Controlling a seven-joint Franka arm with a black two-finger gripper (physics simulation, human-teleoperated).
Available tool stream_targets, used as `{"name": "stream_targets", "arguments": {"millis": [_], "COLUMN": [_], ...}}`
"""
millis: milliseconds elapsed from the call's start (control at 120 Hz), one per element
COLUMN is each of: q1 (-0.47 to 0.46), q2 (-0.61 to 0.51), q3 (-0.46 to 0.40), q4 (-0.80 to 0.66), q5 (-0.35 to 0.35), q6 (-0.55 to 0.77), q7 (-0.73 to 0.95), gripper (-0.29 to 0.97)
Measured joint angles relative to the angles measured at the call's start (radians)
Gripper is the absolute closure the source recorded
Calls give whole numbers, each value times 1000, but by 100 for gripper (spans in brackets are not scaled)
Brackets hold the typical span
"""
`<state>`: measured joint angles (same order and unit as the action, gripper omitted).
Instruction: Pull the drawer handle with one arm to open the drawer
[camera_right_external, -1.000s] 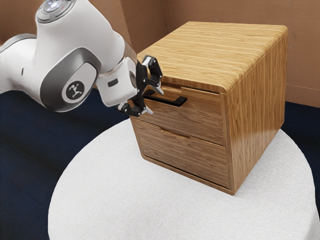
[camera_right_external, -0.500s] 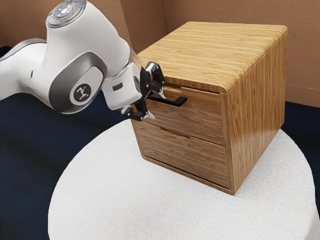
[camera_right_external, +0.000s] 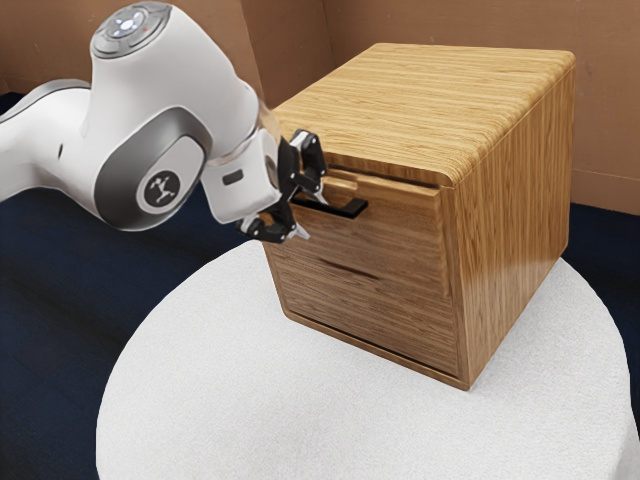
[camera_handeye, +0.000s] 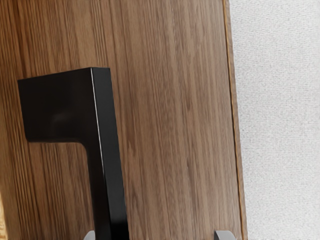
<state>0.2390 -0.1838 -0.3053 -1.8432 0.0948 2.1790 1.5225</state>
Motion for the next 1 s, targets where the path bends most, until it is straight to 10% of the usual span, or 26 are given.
{"name": "stream_targets", "arguments": {"millis": [1000], "q1": [-2], "q2": [-250], "q3": [0], "q4": [-241], "q5": [-9], "q6": [0], "q7": [-9], "gripper": [46]}}
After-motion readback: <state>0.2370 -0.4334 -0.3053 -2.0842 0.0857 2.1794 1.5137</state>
